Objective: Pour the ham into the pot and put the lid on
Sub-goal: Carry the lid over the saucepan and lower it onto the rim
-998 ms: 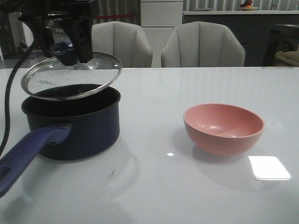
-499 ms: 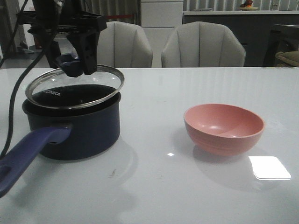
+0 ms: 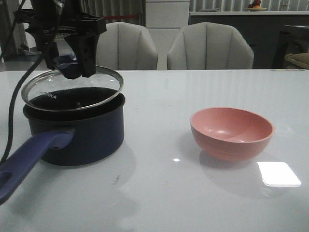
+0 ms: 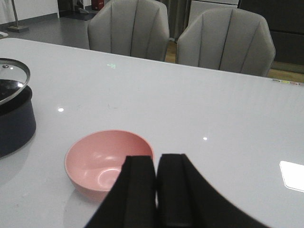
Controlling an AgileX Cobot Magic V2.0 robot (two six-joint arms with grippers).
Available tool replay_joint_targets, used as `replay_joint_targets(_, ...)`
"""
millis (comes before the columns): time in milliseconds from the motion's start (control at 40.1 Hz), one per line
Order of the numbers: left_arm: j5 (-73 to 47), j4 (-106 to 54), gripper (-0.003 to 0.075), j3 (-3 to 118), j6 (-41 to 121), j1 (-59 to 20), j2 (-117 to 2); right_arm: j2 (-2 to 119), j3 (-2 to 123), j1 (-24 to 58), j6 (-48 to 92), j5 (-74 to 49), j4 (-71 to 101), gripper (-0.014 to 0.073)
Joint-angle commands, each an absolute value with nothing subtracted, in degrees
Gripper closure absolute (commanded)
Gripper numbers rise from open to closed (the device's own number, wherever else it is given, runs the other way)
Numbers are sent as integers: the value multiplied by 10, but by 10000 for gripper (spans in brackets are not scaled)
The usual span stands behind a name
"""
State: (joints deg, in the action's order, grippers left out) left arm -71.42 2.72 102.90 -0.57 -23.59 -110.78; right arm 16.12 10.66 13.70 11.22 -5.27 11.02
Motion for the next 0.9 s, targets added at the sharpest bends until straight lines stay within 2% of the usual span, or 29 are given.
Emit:
replay_joint_targets(0,-728,33,554,1047,-7,-237,-1073,165,123,137,113,-6,109,425)
replay_joint_targets(748,-728,26,552,1047,-7,-237,-1111,165,123,137,113,-6,109,425)
replay_joint_targets(873,-728,15,498,1047,-7,-237,-1118,165,123,137,113,-6,109,425)
